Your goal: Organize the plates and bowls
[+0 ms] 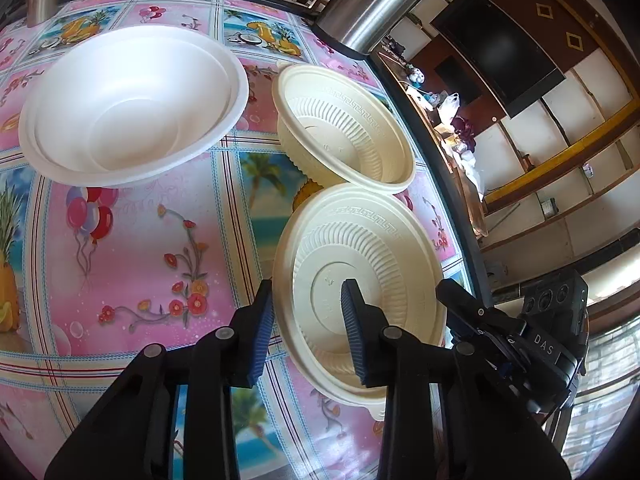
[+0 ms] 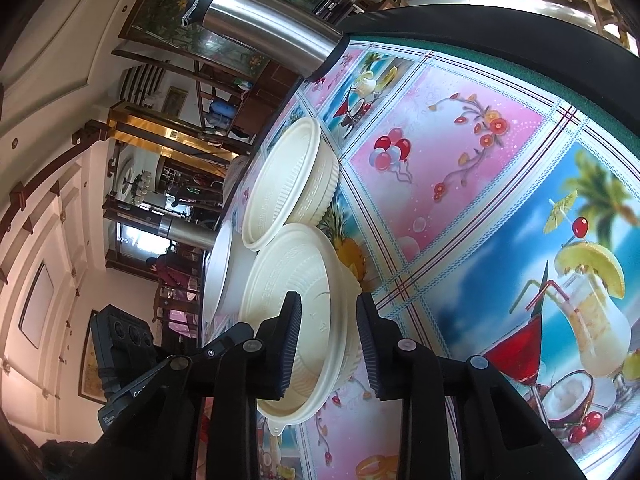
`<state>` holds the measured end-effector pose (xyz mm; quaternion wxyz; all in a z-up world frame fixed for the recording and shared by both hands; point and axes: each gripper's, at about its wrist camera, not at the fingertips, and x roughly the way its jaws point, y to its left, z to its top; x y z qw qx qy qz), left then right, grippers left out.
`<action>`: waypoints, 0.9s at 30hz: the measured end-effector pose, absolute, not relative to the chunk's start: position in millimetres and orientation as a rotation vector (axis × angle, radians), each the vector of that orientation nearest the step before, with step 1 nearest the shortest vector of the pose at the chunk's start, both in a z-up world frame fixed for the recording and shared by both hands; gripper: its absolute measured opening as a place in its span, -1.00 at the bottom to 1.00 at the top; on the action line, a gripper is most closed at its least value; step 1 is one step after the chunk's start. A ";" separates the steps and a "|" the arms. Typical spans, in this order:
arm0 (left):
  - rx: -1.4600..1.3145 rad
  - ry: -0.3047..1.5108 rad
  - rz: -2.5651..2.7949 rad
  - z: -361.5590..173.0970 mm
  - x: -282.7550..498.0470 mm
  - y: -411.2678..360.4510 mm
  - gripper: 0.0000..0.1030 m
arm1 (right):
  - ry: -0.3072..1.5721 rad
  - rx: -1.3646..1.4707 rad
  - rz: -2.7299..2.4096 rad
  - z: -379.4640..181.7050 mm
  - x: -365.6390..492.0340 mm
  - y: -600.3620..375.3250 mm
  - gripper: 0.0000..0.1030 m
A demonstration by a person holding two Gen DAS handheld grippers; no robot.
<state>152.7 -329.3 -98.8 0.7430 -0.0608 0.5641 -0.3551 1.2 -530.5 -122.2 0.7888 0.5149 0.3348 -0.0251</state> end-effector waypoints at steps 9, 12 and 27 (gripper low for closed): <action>-0.130 1.241 -0.766 -102.9 153.5 -329.8 -0.64 | 0.730 1.097 -0.063 -121.9 3.2 -530.8 -0.58; -0.128 1.240 -0.762 -102.9 153.8 -327.9 -0.72 | 0.736 1.089 -0.074 -121.6 3.9 -530.9 -0.64; -0.125 1.236 -0.751 -103.7 150.0 -322.4 -0.82 | 0.742 1.062 -0.098 -124.6 5.0 -531.2 -0.81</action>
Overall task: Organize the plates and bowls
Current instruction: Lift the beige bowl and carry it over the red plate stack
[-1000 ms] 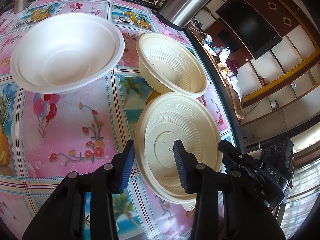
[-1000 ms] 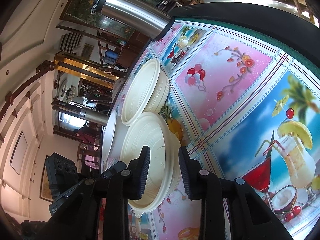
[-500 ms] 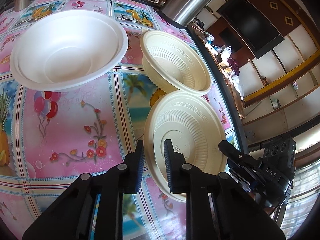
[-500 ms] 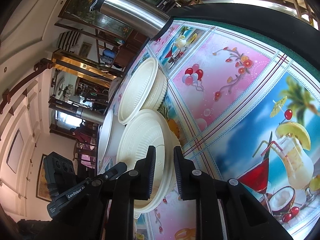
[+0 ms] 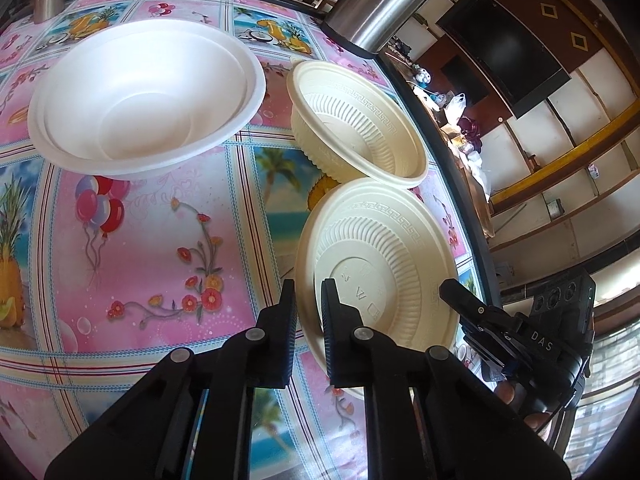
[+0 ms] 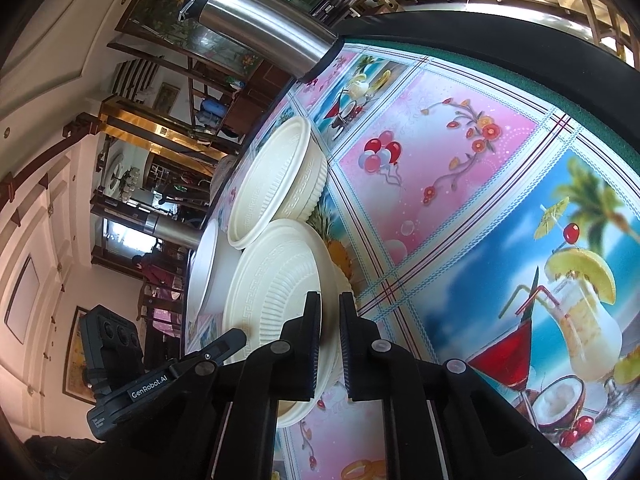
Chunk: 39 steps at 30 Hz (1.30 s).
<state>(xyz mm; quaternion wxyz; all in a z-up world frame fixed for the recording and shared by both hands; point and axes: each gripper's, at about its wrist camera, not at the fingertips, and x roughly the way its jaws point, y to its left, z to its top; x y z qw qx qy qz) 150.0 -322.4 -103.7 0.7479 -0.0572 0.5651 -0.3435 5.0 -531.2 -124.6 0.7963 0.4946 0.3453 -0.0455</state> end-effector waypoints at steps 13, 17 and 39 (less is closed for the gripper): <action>-0.166 1.235 -0.709 -103.4 141.7 -284.7 -0.82 | 0.752 1.049 -0.079 -125.4 7.7 -507.2 -0.82; -0.173 1.229 -0.681 -103.1 133.3 -258.6 -0.82 | 0.759 1.045 -0.051 -126.0 8.4 -488.5 -0.82; -0.241 1.181 -0.510 -102.9 80.0 -110.6 -0.79 | 0.838 0.872 0.090 -114.9 10.9 -338.7 -0.81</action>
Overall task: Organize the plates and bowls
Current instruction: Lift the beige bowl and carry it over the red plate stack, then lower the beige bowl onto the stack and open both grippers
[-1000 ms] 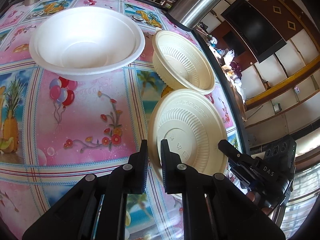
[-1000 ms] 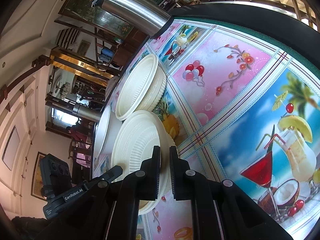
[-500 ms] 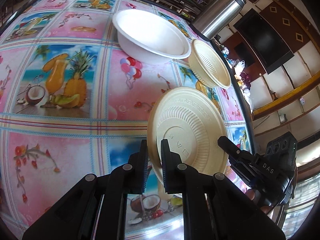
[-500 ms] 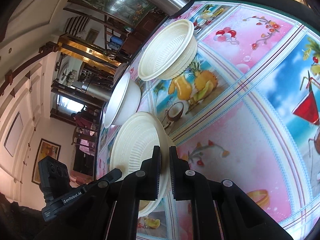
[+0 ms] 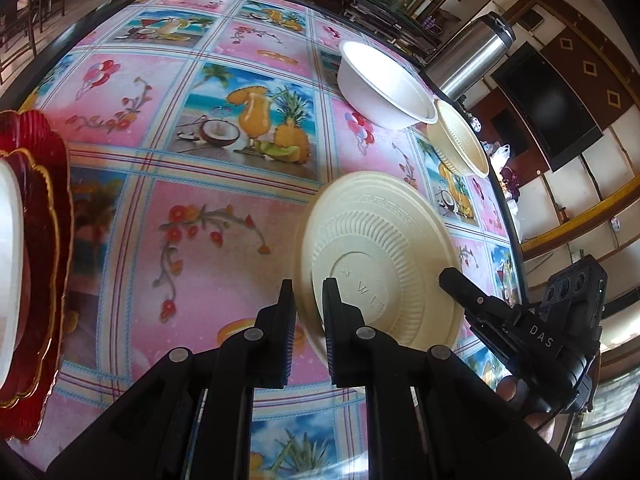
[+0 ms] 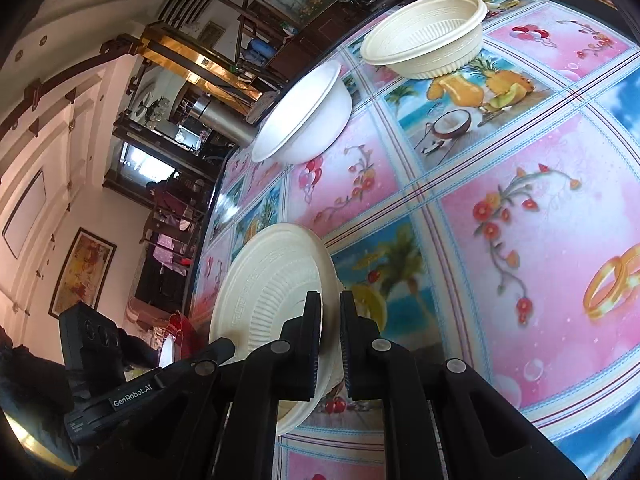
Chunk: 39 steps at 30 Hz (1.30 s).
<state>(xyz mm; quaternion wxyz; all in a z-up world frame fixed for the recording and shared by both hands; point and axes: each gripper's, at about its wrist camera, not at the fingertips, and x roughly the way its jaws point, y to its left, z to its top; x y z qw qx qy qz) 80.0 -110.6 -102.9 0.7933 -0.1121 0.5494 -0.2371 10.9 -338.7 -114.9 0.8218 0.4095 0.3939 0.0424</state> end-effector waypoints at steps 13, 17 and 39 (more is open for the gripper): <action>-0.318 0.981 -0.465 -33.4 44.3 -11.5 -0.80 | 0.805 0.763 0.242 -45.1 7.4 -262.2 -0.83; -0.347 0.922 -0.395 -18.5 39.8 31.7 -0.80 | 0.804 0.728 0.322 -26.8 22.2 -219.8 -0.83; -0.474 0.986 -0.215 -63.1 62.4 130.8 -0.79 | 0.927 0.616 0.413 -48.6 76.8 -78.7 -0.83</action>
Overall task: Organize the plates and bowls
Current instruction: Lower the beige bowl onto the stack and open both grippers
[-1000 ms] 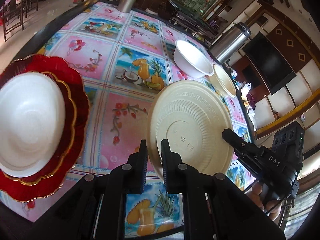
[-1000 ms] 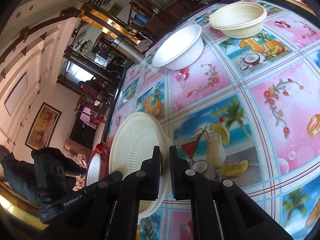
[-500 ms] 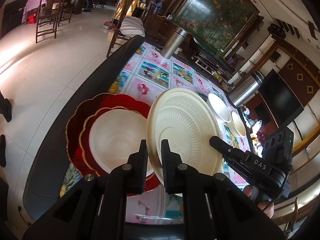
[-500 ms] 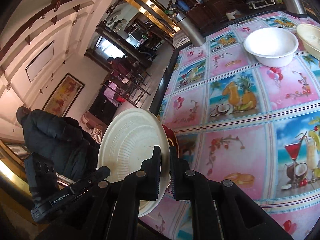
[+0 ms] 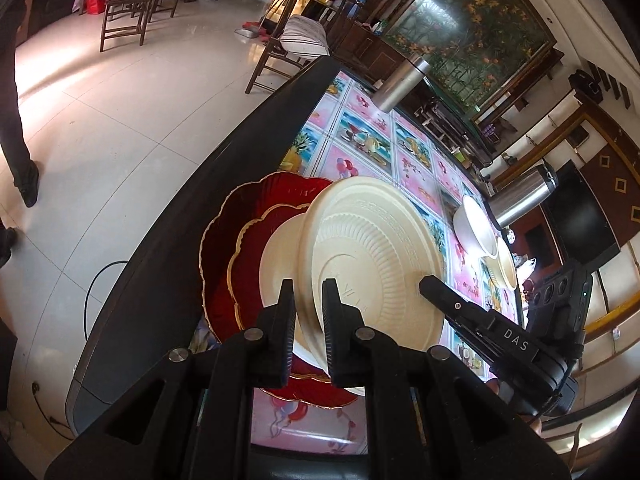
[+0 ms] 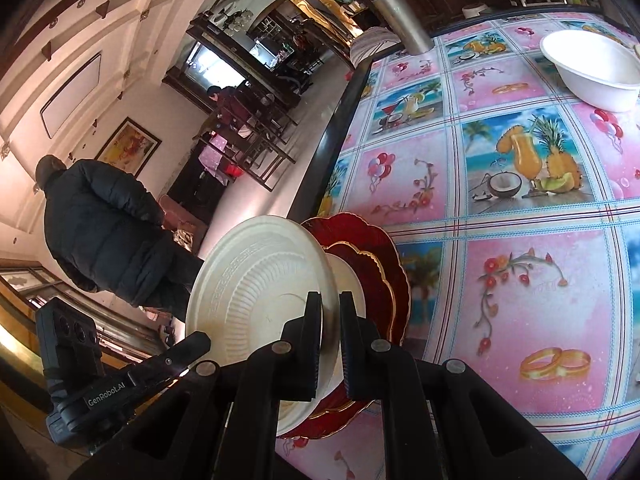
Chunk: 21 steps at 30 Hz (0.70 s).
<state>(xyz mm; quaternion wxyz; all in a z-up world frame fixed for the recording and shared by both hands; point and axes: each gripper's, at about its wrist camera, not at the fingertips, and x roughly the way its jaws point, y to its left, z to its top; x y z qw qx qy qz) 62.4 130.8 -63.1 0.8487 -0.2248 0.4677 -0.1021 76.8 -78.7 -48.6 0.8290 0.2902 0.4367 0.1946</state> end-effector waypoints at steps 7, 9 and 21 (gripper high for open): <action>-0.501 1.020 -0.203 -77.7 69.7 138.7 -0.79 | 0.954 0.595 0.389 -63.3 83.7 -67.9 -0.83; -0.517 1.021 -0.210 -78.6 70.9 140.2 -0.79 | 0.955 0.591 0.381 -66.5 85.5 -66.9 -0.83; -0.518 0.909 -0.135 -54.3 58.3 164.8 -0.79 | 0.917 0.533 0.361 -66.8 84.8 -59.2 -0.82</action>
